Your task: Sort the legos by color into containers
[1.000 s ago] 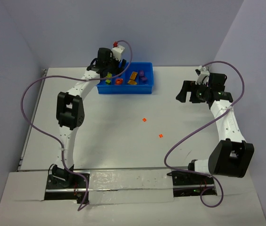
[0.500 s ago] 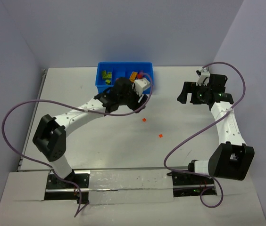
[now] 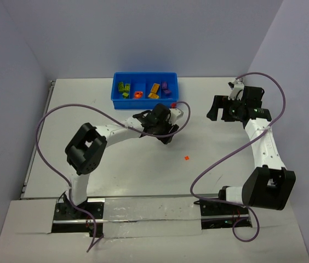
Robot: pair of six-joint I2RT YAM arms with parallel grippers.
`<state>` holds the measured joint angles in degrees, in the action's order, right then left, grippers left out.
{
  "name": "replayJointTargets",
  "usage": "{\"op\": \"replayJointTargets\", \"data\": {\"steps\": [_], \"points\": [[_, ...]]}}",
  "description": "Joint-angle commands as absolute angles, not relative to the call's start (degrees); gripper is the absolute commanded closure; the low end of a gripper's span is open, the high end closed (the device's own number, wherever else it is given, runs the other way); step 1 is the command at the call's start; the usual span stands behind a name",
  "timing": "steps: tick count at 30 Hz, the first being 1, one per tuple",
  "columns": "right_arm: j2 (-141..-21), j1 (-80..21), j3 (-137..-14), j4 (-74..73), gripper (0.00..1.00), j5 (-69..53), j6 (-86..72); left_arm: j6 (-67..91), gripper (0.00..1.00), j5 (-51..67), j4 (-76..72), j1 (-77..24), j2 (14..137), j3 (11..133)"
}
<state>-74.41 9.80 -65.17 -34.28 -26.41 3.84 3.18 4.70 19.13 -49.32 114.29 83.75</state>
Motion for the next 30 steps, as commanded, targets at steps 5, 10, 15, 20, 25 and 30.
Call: {"op": "replayJointTargets", "data": {"steps": [5,10,15,20,25,30], "points": [[-73.4,10.3,-65.7,-34.3,0.0,-26.5,3.6,3.9,0.37,3.7,20.3,-49.6,118.2,89.9],[-73.5,10.3,-65.7,-34.3,0.0,-26.6,3.7,3.4,0.42,4.7,19.6,-49.6,119.8,91.1],[-74.0,10.3,-66.2,-34.4,0.0,-26.7,3.6,3.6,0.47,5.1,19.8,-49.6,121.6,91.7],[-74.0,10.3,-66.3,-34.5,0.0,-27.0,3.5,2.6,0.47,4.7,18.4,-49.5,122.5,90.0],[-74.3,10.3,-66.6,-34.6,0.0,-27.2,3.5,1.9,0.49,5.0,17.7,-49.5,123.5,89.7],[-74.5,10.3,-66.7,-34.6,0.0,-27.4,3.5,1.8,0.56,5.9,17.3,-49.5,123.9,89.8]]}}
